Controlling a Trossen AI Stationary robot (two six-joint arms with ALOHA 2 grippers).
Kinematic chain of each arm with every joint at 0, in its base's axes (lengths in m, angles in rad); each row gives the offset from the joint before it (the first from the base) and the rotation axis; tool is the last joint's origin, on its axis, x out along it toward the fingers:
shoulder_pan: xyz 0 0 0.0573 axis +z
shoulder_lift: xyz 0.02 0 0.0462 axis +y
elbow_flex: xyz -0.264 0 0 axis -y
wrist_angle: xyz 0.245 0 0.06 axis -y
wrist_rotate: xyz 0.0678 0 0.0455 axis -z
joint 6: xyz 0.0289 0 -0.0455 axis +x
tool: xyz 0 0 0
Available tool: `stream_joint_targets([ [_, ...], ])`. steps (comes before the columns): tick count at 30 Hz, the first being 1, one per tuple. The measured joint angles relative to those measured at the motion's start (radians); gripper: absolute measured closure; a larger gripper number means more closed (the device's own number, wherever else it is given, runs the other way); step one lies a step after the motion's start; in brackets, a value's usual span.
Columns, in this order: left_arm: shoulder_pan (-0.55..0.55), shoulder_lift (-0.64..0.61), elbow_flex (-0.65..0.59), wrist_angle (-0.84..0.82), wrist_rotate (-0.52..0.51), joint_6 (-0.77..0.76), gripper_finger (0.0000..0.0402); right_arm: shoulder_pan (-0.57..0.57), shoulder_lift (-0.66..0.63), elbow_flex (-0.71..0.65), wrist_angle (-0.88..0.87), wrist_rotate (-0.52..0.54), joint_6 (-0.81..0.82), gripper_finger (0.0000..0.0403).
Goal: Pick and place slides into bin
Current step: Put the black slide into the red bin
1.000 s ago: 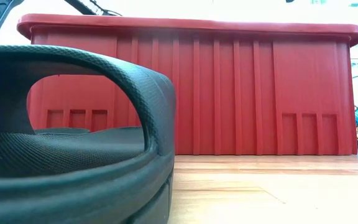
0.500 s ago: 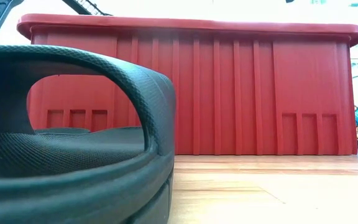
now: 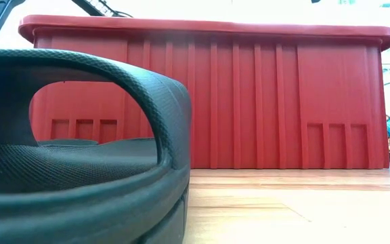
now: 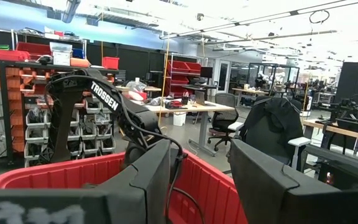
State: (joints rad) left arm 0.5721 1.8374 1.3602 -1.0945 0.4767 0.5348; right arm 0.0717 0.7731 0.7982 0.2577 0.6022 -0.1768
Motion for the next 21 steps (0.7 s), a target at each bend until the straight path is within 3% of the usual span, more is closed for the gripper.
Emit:
stream_joint_targets([
  [5, -0.01, 0.0, 0.0, 0.0, 0.0, 0.004, 0.0291, 0.0, 0.0, 0.0, 0.0, 0.0, 0.0, 0.0248],
  [12, -0.017, 0.0, 0.001, 0.003, 0.001, -0.001, 0.039, 0.0, 0.0, 0.0, 0.0, 0.0, 0.0, 0.0248],
  [21, -0.018, 0.0, 0.002, 0.003, 0.0, -0.006, 0.0397, 0.0, 0.0, 0.0, 0.0, 0.0, 0.0, 0.0248],
])
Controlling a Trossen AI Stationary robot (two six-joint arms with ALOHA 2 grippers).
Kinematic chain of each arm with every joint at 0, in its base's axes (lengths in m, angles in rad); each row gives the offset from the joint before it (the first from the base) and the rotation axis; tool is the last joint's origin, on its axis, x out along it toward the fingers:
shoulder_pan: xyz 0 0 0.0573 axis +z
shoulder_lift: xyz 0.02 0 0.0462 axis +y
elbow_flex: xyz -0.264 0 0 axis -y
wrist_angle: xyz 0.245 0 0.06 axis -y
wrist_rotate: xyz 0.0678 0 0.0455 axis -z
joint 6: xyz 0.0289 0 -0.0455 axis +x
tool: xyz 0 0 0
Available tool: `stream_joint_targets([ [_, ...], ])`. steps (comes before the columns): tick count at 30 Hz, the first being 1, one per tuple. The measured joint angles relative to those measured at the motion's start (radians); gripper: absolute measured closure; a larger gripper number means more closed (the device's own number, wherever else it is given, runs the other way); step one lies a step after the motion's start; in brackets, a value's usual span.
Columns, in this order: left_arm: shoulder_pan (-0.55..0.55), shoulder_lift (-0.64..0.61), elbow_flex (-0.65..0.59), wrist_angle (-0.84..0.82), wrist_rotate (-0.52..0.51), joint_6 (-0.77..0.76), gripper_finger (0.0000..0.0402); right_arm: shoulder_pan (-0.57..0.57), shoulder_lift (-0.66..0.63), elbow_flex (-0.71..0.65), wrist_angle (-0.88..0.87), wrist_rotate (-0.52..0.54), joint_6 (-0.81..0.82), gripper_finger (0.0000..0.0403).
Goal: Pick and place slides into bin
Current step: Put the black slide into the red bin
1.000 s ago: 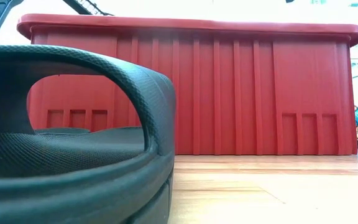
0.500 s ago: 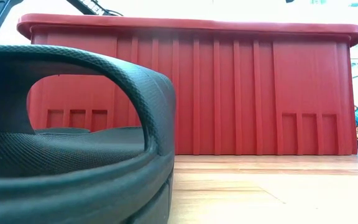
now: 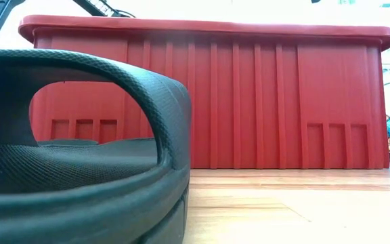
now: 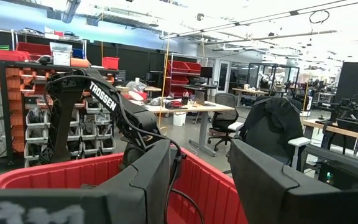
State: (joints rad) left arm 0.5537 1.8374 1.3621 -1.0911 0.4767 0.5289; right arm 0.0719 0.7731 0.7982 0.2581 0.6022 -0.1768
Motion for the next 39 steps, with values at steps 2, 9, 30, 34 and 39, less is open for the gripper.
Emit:
stream_joint_targets([
  [2, 0.0, 0.0, 0.009, -0.005, -0.001, -0.001, 0.0398, 0.0, 0.0, 0.0, 0.0, 0.0, 0.0, 0.0248],
  [9, 0.0, 0.002, 0.077, 0.001, -0.018, 0.019, 0.04, 0.0, 0.0, 0.0, 0.0, 0.0, 0.0, 0.0248],
  [30, 0.001, 0.002, 0.085, 0.12, -0.199, 0.049, 0.039, 0.0, 0.0, 0.0, 0.0, 0.0, 0.011, 0.0248],
  [34, 0.0, 0.002, 0.085, 0.127, -0.242, 0.048, 0.0381, 0.0, 0.0, 0.0, 0.0, 0.0, 0.031, 0.0248],
  [39, -0.005, 0.001, 0.087, 0.139, -0.321, 0.047, 0.0359, 0.0, 0.0, 0.0, 0.0, 0.0, 0.036, 0.0248],
])
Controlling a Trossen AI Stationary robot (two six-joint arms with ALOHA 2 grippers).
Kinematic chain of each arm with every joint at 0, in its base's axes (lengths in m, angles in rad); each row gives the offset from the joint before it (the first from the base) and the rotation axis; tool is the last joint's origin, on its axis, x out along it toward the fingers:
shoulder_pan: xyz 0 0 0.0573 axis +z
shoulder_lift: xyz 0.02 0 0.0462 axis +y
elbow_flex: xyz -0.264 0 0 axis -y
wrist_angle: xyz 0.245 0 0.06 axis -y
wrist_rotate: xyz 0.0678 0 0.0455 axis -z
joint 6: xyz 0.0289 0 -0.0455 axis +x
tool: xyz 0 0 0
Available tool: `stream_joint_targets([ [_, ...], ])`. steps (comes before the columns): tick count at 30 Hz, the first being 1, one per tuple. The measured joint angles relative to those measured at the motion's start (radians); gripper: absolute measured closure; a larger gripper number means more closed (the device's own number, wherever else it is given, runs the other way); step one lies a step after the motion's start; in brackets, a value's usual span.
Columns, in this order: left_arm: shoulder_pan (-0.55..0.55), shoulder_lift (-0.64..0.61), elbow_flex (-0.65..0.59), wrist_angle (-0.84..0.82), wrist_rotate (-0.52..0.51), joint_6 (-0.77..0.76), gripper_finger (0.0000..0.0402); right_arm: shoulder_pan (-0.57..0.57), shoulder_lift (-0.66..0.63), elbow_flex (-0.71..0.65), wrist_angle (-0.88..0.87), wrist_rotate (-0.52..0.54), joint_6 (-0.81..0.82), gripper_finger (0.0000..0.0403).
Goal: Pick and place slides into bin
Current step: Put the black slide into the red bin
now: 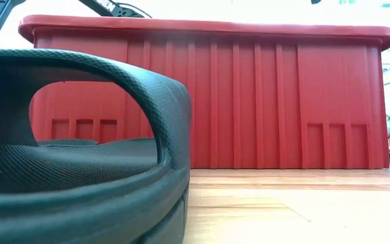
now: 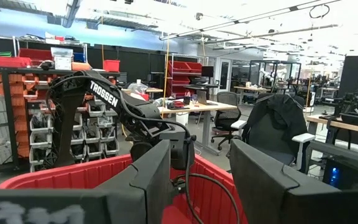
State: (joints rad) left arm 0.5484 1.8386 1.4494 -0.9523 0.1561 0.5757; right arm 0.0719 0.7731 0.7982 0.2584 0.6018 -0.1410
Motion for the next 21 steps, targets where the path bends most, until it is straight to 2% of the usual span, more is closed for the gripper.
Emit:
stream_joint_targets([
  [10, 0.0, -0.001, 0.0, -0.008, -0.026, -0.008, 0.028, 0.0, 0.0, 0.0, 0.0, 0.0, -0.001, 0.0248],
  [15, 0.0, -0.027, 0.0, -0.026, -0.029, -0.067, 0.0271, 0.0, 0.0, 0.0, -0.001, 0.0, -0.002, 0.0248],
  [21, 0.0, -0.139, 0.0, -0.032, -0.037, -0.082, 0.027, 0.0, 0.0, 0.0, -0.001, 0.0, -0.002, 0.0248],
])
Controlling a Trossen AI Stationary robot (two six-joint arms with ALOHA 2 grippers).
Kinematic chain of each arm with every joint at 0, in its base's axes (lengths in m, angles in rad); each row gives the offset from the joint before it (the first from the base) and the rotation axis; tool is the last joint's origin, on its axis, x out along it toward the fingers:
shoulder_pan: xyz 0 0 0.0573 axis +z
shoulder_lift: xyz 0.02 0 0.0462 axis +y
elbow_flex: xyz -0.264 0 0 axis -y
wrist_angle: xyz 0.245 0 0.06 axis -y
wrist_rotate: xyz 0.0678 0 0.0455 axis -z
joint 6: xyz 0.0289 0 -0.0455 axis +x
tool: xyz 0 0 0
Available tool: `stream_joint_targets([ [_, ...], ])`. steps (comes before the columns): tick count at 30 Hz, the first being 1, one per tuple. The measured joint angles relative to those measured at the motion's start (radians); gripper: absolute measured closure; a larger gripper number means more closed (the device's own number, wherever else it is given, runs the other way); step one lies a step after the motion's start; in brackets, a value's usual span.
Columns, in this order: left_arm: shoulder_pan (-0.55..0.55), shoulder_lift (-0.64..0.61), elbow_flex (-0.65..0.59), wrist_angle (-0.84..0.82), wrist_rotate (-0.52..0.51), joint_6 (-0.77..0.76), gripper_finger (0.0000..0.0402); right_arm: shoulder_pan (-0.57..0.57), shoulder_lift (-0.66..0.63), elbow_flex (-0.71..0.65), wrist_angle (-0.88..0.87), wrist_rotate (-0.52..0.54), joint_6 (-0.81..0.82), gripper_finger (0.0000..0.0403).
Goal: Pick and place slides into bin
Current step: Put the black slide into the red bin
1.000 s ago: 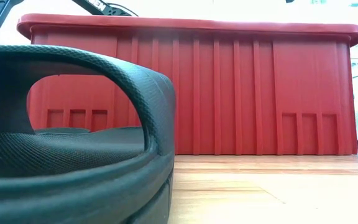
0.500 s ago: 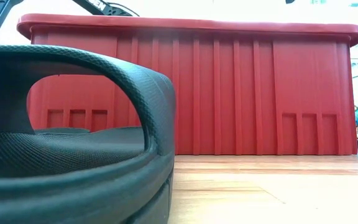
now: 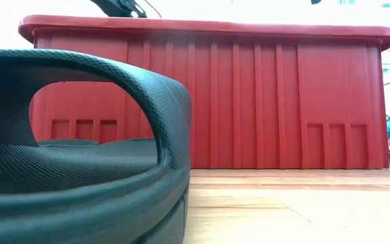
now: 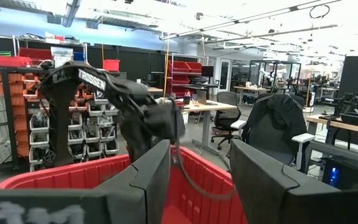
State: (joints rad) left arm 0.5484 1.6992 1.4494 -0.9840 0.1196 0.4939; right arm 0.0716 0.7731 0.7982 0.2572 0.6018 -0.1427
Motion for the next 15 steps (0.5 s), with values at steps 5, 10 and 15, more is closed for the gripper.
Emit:
stream_joint_targets([
  [5, -0.008, -0.117, 0.0, 0.0, -0.001, -0.102, 0.027, 0.0, 0.0, 0.0, -0.021, 0.0, 0.0, 0.0248],
  [10, -0.071, -0.226, 0.0, -0.004, -0.002, -0.2, 0.027, 0.0, 0.0, 0.0, -0.086, -0.009, 0.0, 0.0248],
  [15, -0.174, -0.304, 0.0, -0.026, -0.001, -0.357, 0.027, 0.0, 0.0, 0.0, -0.115, -0.122, 0.001, 0.0248],
])
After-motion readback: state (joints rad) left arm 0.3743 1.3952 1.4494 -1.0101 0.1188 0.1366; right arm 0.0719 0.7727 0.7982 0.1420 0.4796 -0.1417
